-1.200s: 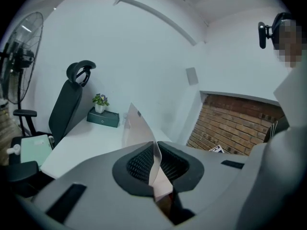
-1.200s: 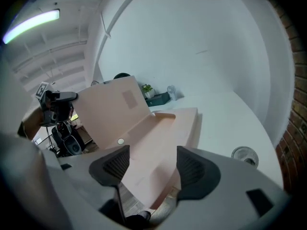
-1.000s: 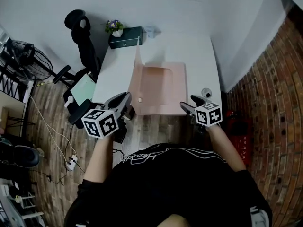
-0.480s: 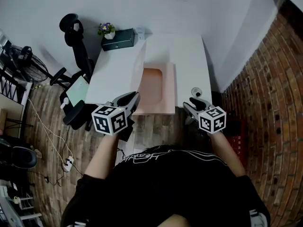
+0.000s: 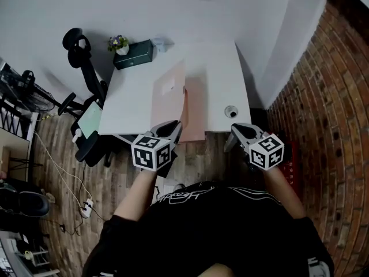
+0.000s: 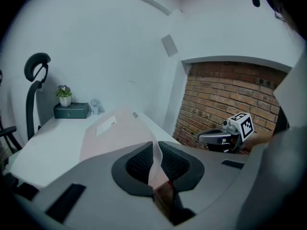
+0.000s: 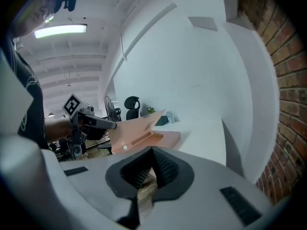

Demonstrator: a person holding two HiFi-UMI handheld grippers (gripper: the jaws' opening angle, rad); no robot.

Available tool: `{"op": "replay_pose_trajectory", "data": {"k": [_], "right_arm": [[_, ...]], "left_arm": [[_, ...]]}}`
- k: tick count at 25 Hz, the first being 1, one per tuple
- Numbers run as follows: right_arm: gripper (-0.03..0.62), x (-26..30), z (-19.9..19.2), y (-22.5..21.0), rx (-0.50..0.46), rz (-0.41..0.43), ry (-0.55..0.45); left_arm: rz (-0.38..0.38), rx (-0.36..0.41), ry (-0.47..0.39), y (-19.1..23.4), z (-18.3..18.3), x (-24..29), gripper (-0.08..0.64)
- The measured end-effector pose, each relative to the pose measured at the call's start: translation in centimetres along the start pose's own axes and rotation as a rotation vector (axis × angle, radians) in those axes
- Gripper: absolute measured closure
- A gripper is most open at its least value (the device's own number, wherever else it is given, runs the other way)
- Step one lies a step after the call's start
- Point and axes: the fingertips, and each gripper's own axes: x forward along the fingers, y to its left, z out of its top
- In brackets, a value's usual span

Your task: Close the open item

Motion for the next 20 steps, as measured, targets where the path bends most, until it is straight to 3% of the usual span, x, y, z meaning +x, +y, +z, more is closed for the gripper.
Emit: {"op": "replay_pose_trajectory", "data": {"k": [8,20], "right_arm": [[0.589,-3.2,-2.3,-2.4,0.024,-0.052,0.041],[0.589,-6.1,-5.0,-5.7,0.057,-0.128,0.07]], "left_arm": [[-0.011,0.011,0.076,-2.1,-3.4,4.6,0.495],[0.024,0.127,0.244,-2.8,-8.9,9.2,0.476]]}}
